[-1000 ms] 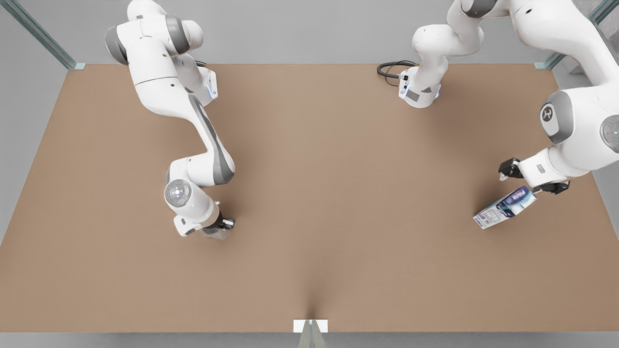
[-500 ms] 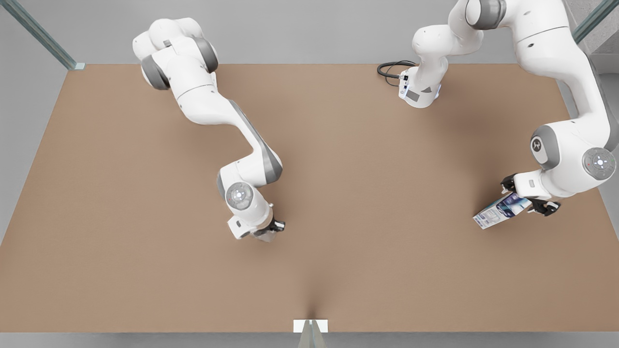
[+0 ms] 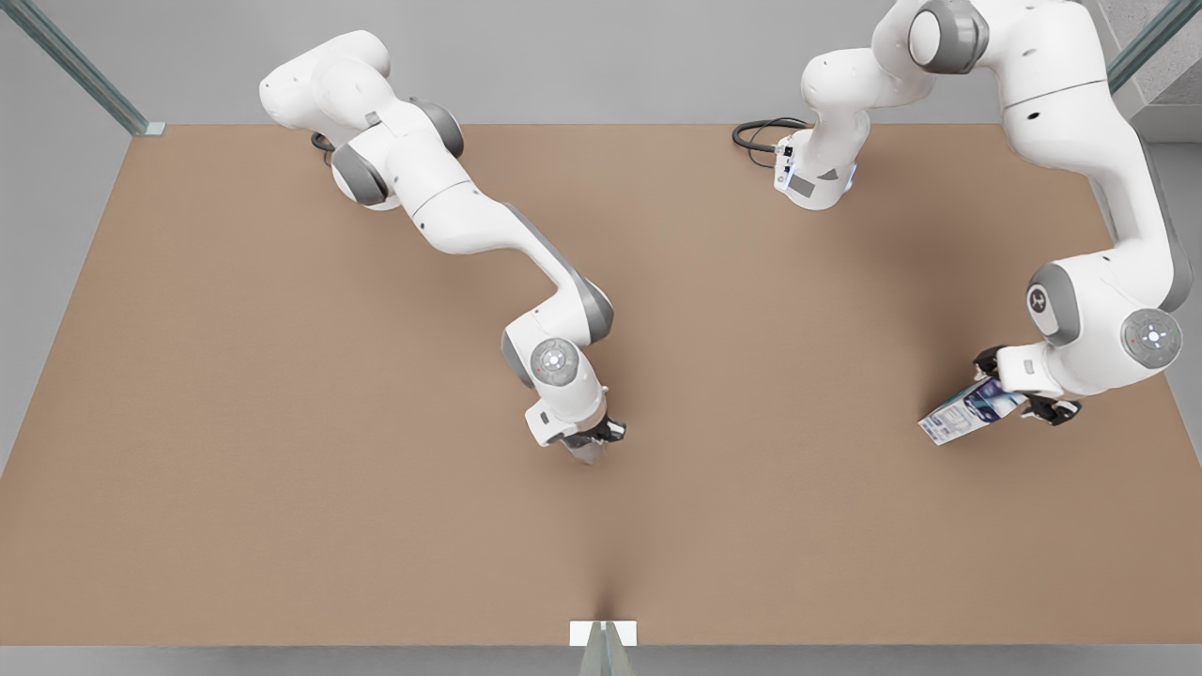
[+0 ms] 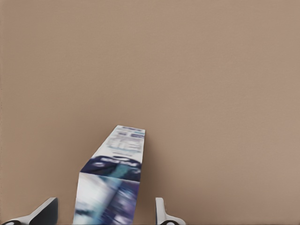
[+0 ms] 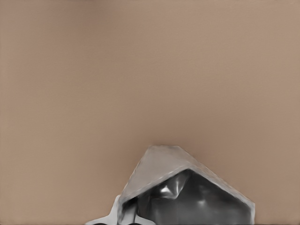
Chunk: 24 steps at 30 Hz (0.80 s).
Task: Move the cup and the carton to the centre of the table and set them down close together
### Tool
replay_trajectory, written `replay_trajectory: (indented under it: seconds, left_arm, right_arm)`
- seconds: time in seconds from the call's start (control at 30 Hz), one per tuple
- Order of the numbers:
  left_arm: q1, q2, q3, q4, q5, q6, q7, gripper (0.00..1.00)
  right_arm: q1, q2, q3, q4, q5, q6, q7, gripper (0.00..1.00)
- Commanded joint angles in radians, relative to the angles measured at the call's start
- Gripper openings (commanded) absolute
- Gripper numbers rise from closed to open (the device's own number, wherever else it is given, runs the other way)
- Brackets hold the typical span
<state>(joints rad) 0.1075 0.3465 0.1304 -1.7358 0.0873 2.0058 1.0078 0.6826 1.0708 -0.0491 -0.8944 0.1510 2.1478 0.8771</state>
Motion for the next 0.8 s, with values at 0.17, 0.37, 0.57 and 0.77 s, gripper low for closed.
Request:
replay_trajectory:
  seconds: [0.17, 0.37, 0.57, 0.77]
  left_arm:
    - [0.0, 0.006, 0.0, -0.007, 0.002, 0.001, 0.0, 1.0]
    - [0.011, 0.019, 0.0, -0.007, 0.002, 0.01, 0.005, 1.0]
    - [0.014, 0.023, 0.0, -0.007, 0.022, 0.011, 0.066, 1.0]
    - [0.014, 0.048, 0.0, -0.007, 0.022, 0.024, 0.055, 1.0]
  right_arm:
    - [0.002, 0.006, 0.002, -0.005, -0.001, 0.047, 0.002, 0.72]
    - [0.003, -0.002, 0.002, -0.006, 0.001, 0.044, 0.0, 0.76]
    - [0.015, -0.06, 0.003, -0.015, 0.061, 0.023, 0.002, 0.78]
    - [-0.057, -0.416, -0.029, -0.345, 0.053, 0.008, -0.116, 1.0]
